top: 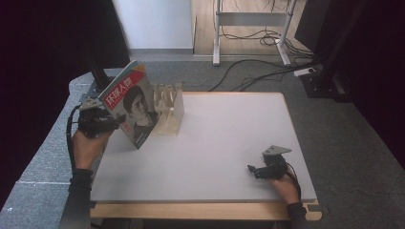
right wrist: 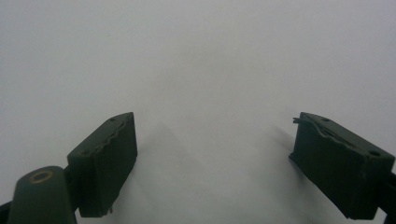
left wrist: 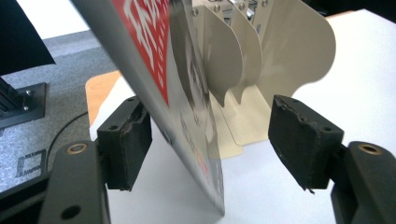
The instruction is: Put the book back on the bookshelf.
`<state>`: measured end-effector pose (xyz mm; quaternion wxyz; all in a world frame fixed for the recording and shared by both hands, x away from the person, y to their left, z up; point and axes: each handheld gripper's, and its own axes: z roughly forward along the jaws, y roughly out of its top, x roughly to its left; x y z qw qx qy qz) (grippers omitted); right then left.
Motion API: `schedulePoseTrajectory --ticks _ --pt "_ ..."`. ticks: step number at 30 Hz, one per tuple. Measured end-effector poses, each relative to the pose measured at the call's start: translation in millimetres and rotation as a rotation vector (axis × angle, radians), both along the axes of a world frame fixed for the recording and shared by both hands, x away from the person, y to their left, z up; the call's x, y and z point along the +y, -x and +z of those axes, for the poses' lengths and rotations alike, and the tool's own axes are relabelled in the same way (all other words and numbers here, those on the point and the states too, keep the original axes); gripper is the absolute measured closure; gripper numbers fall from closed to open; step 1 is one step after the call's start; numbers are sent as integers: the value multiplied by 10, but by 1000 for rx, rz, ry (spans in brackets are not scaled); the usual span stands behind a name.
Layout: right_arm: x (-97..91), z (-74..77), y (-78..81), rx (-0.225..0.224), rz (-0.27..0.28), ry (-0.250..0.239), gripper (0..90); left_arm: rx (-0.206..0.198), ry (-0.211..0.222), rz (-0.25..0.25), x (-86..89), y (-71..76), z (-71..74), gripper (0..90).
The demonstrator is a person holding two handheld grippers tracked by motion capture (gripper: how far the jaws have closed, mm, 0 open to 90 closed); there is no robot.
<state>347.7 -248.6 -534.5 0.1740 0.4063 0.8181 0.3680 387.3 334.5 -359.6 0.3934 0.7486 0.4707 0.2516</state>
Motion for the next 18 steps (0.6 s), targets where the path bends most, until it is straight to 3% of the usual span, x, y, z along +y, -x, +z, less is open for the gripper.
schedulePoseTrajectory --ticks 9,12,18 --pt "0 0 0 -1 0 1 129 4 30 -65 -39 250 -97 139" --pt "1 0 2 0 -1 1 129 12 36 -89 -109 333 -154 62" --pt "2 0 2 -1 0 2 130 29 50 -159 -284 444 -343 22"
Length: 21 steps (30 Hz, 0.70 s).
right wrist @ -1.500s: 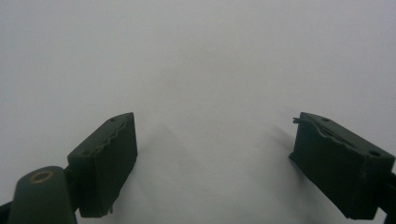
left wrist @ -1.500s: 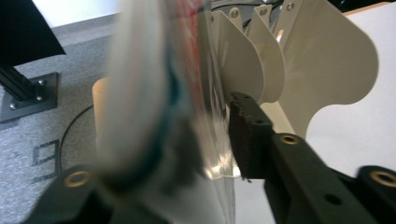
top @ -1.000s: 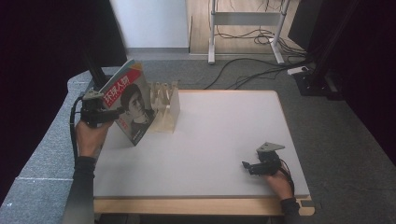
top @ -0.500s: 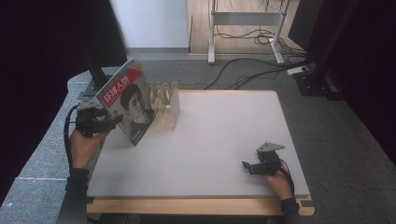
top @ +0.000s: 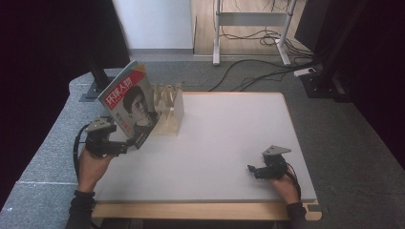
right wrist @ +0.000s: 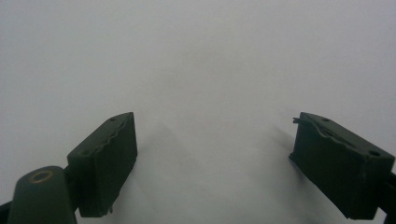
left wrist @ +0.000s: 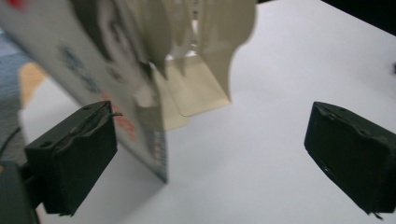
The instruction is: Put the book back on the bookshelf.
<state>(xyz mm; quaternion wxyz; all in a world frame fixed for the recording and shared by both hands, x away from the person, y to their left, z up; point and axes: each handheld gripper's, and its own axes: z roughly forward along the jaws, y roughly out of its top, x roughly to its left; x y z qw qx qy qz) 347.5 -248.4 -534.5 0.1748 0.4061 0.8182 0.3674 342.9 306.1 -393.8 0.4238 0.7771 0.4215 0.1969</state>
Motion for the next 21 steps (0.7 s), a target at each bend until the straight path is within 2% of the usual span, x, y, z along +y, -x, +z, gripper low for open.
schedulePoseTrajectory --ticks 4,8,14,16,18,19,21 --pt "0 0 1 -1 0 0 130 15 -12 -33 -119 29 -198 0" --pt "0 0 1 -2 0 1 130 38 -3 -52 -203 42 -430 0" --pt "2 0 2 -2 -1 1 130 77 -64 -87 -379 50 -734 0" --pt "2 0 3 -2 -1 1 130 83 -52 -97 -423 51 -842 0" --pt "1 -1 3 -3 0 2 130 100 -13 -110 -451 48 -965 0" --pt "1 -1 3 -3 0 2 130 115 -17 -112 -471 43 -1026 0" --pt "2 -1 3 -3 0 2 130 128 -80 -105 -526 46 -1141 0"
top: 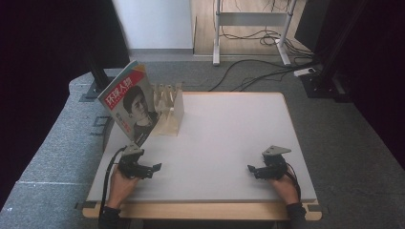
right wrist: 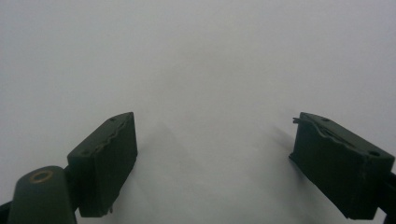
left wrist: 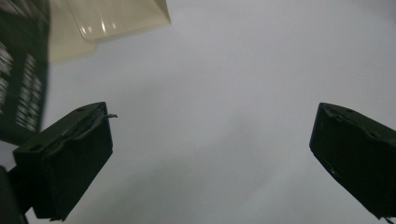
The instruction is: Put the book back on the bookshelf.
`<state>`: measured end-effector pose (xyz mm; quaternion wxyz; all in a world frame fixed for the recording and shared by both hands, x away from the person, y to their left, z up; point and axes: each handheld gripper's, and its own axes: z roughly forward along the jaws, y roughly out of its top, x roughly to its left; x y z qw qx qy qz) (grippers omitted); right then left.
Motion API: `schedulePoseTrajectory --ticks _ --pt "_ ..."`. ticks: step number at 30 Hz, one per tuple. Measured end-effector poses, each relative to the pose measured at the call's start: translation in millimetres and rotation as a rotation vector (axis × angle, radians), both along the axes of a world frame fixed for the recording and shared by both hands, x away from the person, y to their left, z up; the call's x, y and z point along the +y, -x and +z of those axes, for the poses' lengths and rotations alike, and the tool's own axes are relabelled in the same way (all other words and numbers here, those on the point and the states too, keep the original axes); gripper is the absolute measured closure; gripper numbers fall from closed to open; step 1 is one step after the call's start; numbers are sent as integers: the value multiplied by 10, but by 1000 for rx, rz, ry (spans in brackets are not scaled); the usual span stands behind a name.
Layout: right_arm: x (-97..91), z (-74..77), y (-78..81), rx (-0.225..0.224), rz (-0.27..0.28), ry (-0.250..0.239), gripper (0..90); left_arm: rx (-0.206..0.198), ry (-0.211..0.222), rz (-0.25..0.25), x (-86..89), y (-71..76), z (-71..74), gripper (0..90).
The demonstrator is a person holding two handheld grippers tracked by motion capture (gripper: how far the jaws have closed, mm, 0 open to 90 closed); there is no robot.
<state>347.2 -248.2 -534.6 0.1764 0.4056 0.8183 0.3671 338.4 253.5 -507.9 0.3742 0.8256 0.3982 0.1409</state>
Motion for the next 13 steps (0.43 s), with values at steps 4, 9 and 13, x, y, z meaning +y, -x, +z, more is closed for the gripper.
schedulePoseTrajectory --ticks 4,9,13 --pt "0 -1 0 -1 1 0 130 51 -90 -8 -103 -15 -195 0" --pt "2 -1 4 -1 -2 0 131 41 -106 -2 -125 0 -199 0" --pt "3 -7 11 -7 -2 4 130 41 -105 -2 -124 1 -201 0"
